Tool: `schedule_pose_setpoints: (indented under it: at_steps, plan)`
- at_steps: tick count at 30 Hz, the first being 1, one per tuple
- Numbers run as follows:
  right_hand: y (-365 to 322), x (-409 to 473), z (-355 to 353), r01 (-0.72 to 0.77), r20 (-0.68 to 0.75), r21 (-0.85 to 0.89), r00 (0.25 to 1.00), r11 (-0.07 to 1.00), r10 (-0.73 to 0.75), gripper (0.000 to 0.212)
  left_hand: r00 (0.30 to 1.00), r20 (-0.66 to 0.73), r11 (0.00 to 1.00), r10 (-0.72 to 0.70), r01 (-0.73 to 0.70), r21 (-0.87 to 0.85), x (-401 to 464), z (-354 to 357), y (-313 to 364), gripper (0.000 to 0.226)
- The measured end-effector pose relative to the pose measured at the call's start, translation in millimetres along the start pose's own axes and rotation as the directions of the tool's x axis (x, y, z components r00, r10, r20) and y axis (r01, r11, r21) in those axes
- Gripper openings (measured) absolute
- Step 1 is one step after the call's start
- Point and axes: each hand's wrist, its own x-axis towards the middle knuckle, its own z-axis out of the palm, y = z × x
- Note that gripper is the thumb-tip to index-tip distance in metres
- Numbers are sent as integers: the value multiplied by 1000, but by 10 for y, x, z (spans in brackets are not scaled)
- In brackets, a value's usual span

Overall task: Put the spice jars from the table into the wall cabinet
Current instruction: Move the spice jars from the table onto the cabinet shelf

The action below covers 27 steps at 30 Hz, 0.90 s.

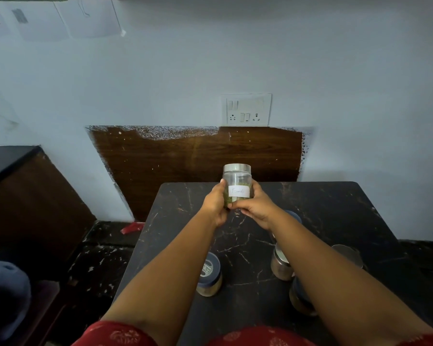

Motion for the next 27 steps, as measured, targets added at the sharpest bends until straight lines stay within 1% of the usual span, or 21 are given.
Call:
schedule_pose_setpoints:
  at_steps: [4, 8, 10, 13, 16, 19, 21, 23, 25, 27]
  plan:
    - [-89, -18, 69, 21, 17, 10, 1000, 1000, -21, 101, 999, -2, 999, 34, -34, 7, -44, -25, 103, 41]
    - [-185, -12, 176, 34, 23, 18, 999, 999, -35, 99, 998, 10, 998, 69, -69, 11, -42, -82, 225, 47]
    - [-226, 26, 233, 51, 7, -27, 999, 998, -51, 106, 996, 19, 996, 88, -89, 4, -62, -105, 303, 49]
    - [-330, 68, 313, 65, -28, -116, 997, 991, -69, 116, 991, 30, 991, 134, -135, 26, -117, -105, 443, 44]
    - [-508, 109, 372, 117, -87, -197, 987, 973, -137, 104, 979, 15, 975, 205, -206, 86, -138, -70, 618, 44]
    - [-787, 151, 486, 226, -106, -188, 963, 956, -249, 93, 944, 48, 918, 326, -328, 224, -109, -30, 853, 48]
    - [-1082, 165, 594, 302, -162, -210, 927, 930, -338, 86, 901, 60, 846, 430, -425, 323, -124, 43, 1123, 48]
    - [-1476, 202, 669, 407, -227, -263, 855, 875, -466, 85, 833, 100, 761, 545, -541, 357, -188, 200, 1501, 47]
    - [-1963, 229, 709, 510, -263, -328, 759, 795, -596, 88, 736, 120, 648, 667, -651, 396, -244, 382, 1950, 43]
    - [-2466, 219, 743, 570, -277, -383, 680, 727, -679, 93, 625, 121, 537, 771, -740, 405, -365, 575, 2371, 39]
